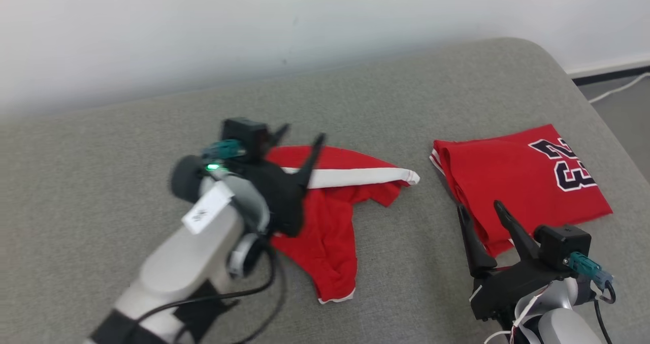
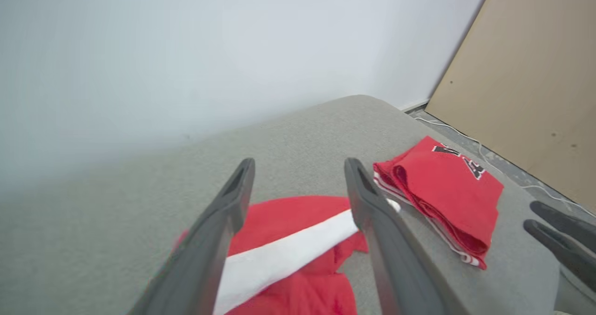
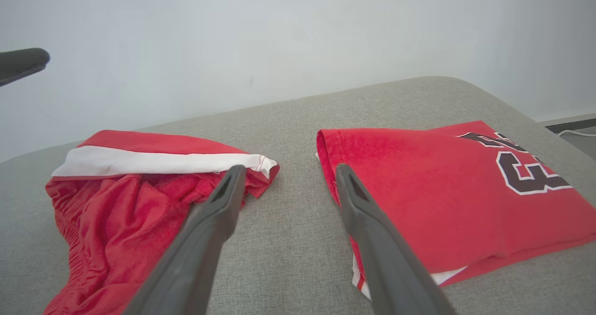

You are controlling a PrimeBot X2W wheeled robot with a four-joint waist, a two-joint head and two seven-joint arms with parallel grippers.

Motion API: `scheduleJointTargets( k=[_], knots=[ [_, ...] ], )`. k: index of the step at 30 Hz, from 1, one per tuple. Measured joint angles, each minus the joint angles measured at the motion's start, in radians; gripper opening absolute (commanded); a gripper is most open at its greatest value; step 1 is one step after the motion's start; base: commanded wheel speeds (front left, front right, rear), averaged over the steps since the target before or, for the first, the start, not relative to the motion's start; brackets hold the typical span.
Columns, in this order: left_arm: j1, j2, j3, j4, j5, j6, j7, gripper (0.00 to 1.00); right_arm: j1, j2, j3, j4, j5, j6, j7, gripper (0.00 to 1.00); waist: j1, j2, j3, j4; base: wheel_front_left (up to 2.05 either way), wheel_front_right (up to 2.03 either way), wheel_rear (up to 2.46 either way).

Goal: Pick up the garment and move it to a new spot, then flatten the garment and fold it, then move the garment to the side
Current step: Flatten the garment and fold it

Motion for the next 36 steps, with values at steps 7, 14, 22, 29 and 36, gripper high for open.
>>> scheduleJointTargets(
  k=[7, 14, 22, 29, 36],
  knots=[
    [0.115, 0.157, 0.061, -0.042, 0.044, 0.052, -0.102, 1.00, 0.016, -0.011, -0.007, 0.002, 0.000, -0.004, -0.003, 1.00, 0.0000, -0.0001, -0.055, 0.050, 0.00, 0.00, 0.00],
    [0.274, 0.227, 0.114, -0.132, 0.061, 0.062, -0.170, 1.00, 0.070, -0.019, -0.022, -0.007, 0.000, -0.013, -0.004, 1.00, -0.0001, -0.0001, -0.110, 0.096, 0.00, 0.00, 0.00],
    [0.537, 0.224, 0.346, -0.160, 0.074, 0.062, -0.216, 1.00, 0.123, -0.023, -0.059, -0.028, 0.020, -0.030, -0.013, 1.00, -0.0002, -0.0002, -0.152, 0.140, 0.00, 0.00, 0.00],
    [0.692, 0.152, 0.533, -0.227, 0.103, 0.062, -0.245, 1.00, 0.173, -0.025, -0.101, -0.056, 0.035, -0.048, -0.030, 1.00, -0.0002, -0.0001, -0.164, 0.176, 0.00, 0.00, 0.00],
    [0.784, 0.140, 0.587, -0.311, 0.203, 0.062, -0.246, 1.00, 0.186, -0.020, -0.106, -0.073, 0.042, -0.052, -0.045, 1.00, -0.0001, -0.0001, -0.159, 0.208, 0.00, 0.00, 0.00]
  ],
)
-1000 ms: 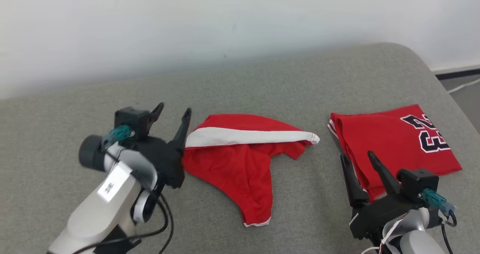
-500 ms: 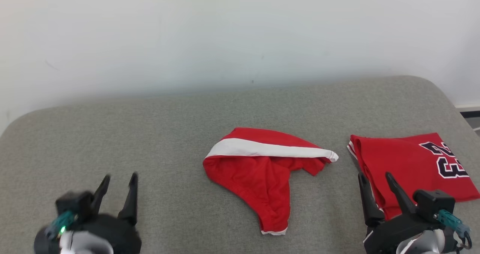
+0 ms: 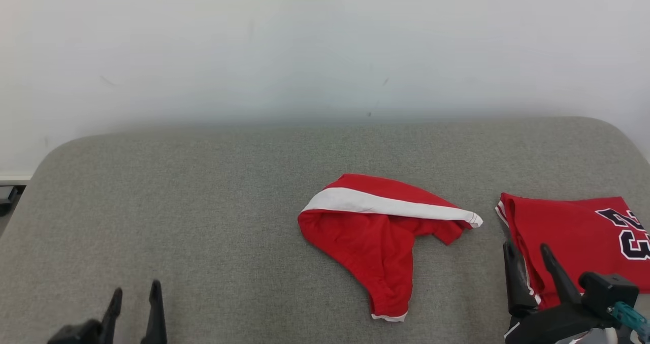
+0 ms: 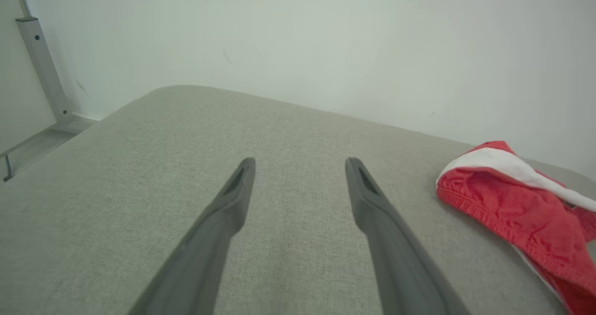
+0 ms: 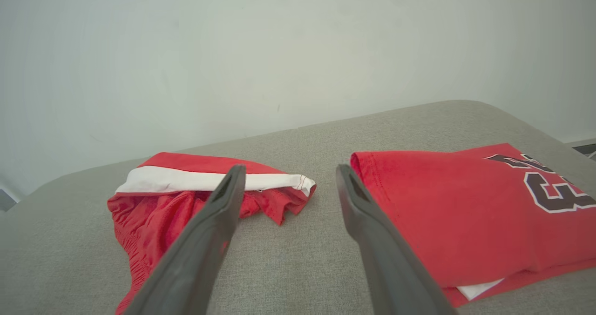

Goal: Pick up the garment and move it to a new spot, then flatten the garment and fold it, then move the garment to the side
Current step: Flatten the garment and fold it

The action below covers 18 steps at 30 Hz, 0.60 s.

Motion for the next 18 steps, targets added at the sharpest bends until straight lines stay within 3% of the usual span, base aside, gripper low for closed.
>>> scheduleJointTargets(
  k=[18],
  knots=[
    [0.074, 0.005, -0.003, -0.152, 0.091, 0.000, 0.122, 1.00, 0.000, 0.003, 0.016, 0.029, 0.001, -0.006, 0.027, 1.00, 0.0001, 0.0000, 0.033, -0.022, 0.00, 0.00, 0.00]
  ],
)
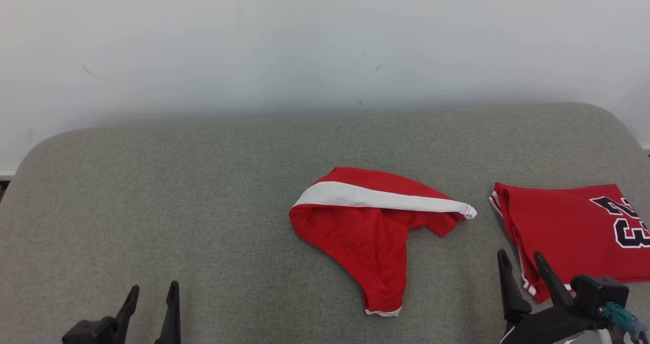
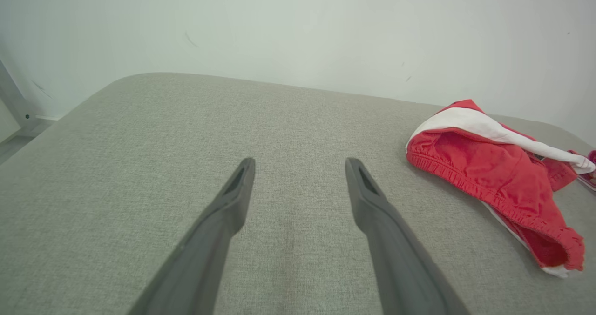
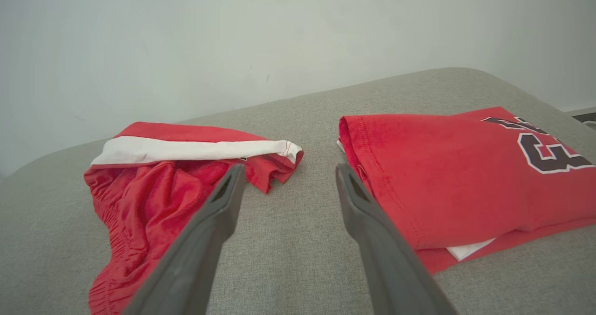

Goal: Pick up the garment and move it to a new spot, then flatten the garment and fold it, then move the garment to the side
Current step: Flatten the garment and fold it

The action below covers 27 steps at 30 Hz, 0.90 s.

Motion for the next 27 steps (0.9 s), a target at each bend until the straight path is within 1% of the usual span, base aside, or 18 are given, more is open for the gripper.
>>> scheduleJointTargets(
  k=[3, 6, 20, 24, 25, 27],
  knots=[
    [0.000, -0.002, 0.004, -0.022, 0.011, 0.000, 0.019, 1.00, -0.001, 0.000, 0.001, 0.000, 0.000, 0.000, 0.006, 1.00, 0.0000, 0.0000, 0.005, -0.004, 0.00, 0.00, 0.00],
    [0.000, -0.003, 0.007, -0.036, 0.044, 0.000, 0.040, 1.00, -0.002, 0.000, 0.004, 0.000, 0.000, 0.000, 0.007, 1.00, 0.0000, 0.0000, 0.008, -0.008, 0.00, 0.00, 0.00],
    [0.012, -0.023, 0.024, -0.119, 0.060, 0.000, 0.116, 1.00, -0.027, -0.002, 0.022, -0.001, -0.001, -0.002, 0.017, 1.00, 0.0000, 0.0000, 0.027, -0.022, 0.00, 0.00, 0.00],
    [0.005, -0.021, -0.002, -0.120, 0.054, -0.006, 0.160, 1.00, -0.071, -0.009, 0.038, 0.005, 0.000, 0.020, 0.049, 1.00, 0.0000, 0.0001, 0.044, -0.026, 0.00, 0.00, 0.00],
    [-0.030, -0.018, -0.007, -0.109, 0.048, -0.025, 0.184, 1.00, -0.107, -0.017, 0.052, 0.020, 0.000, 0.026, 0.074, 1.00, 0.0000, 0.0000, 0.055, -0.028, 0.00, 0.00, 0.00],
    [-0.091, -0.011, -0.014, -0.081, 0.040, -0.046, 0.216, 1.00, -0.150, -0.029, 0.059, 0.037, 0.000, 0.038, 0.099, 1.00, 0.0000, 0.0000, 0.068, -0.030, 0.00, 0.00, 0.00]
  ],
)
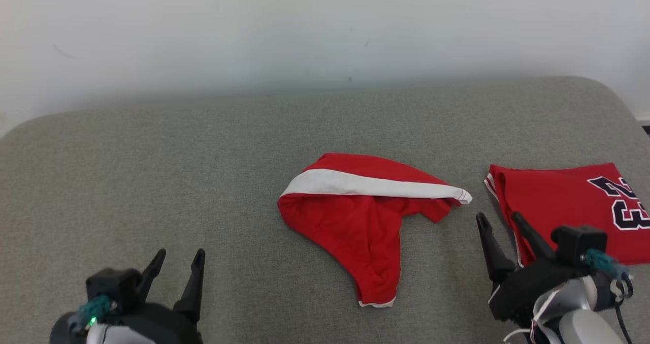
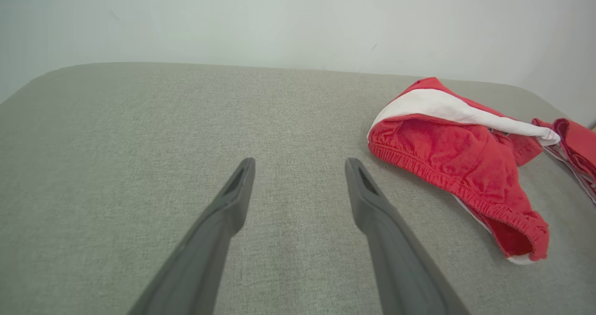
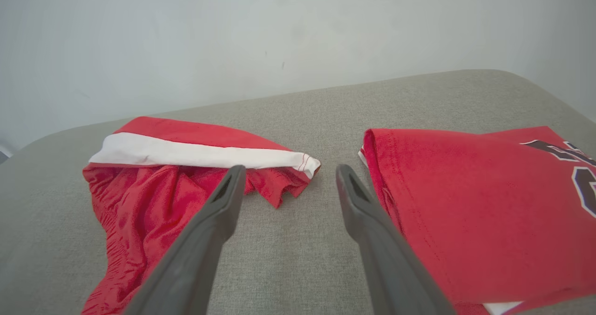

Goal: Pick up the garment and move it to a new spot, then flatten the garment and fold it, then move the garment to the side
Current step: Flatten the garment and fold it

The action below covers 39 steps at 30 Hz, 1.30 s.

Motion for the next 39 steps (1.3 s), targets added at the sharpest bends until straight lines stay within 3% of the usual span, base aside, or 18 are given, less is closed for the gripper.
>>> scheduleJointTargets(
  k=[5, 9, 13, 18, 28, 36, 37, 39],
  knots=[
    [-0.153, 0.005, -0.040, 0.086, -0.008, -0.054, 0.099, 1.00, -0.128, -0.014, 0.009, 0.064, 0.005, 0.012, 0.089, 1.00, 0.0001, 0.0000, 0.037, -0.008, 0.00, 0.00, 0.00],
    [-0.295, 0.020, -0.088, 0.170, -0.005, -0.125, 0.176, 1.00, -0.222, -0.034, 0.013, 0.115, 0.012, 0.019, 0.156, 1.00, 0.0001, 0.0000, 0.071, -0.015, 0.00, 0.00, 0.00],
    [-0.412, 0.020, -0.099, 0.254, -0.004, -0.159, 0.233, 1.00, -0.314, -0.038, 0.033, 0.170, 0.033, 0.047, 0.231, 1.00, 0.0001, 0.0001, 0.109, -0.024, 0.00, 0.00, 0.00],
    [-0.479, 0.015, -0.127, 0.345, -0.004, -0.177, 0.288, 1.00, -0.396, -0.034, 0.071, 0.244, 0.045, 0.078, 0.311, 1.00, 0.0002, 0.0001, 0.156, -0.039, 0.00, 0.00, 0.00],
    [-0.603, -0.042, -0.184, 0.458, -0.021, -0.201, 0.312, 1.00, -0.469, -0.019, 0.091, 0.365, 0.049, 0.089, 0.384, 1.00, 0.0003, 0.0002, 0.231, -0.062, 0.00, 0.00, 0.00],
    [-0.636, -0.044, -0.216, 0.509, -0.056, -0.202, 0.301, 1.00, -0.488, 0.011, 0.095, 0.411, 0.074, 0.106, 0.392, 1.00, 0.0000, 0.0002, 0.237, -0.063, 0.00, 0.00, 0.00],
    [-0.644, -0.041, -0.235, 0.512, -0.071, -0.202, 0.297, 1.00, -0.490, 0.019, 0.097, 0.418, 0.081, 0.111, 0.392, 0.98, 0.0000, 0.0001, 0.236, -0.062, 0.00, 0.00, 0.00],
    [-0.648, -0.038, -0.255, 0.510, -0.079, -0.202, 0.290, 0.98, -0.490, 0.020, 0.101, 0.422, 0.081, 0.114, 0.392, 0.81, 0.0000, 0.0001, 0.236, -0.062, 0.00, 0.00, 0.00]
  ],
)
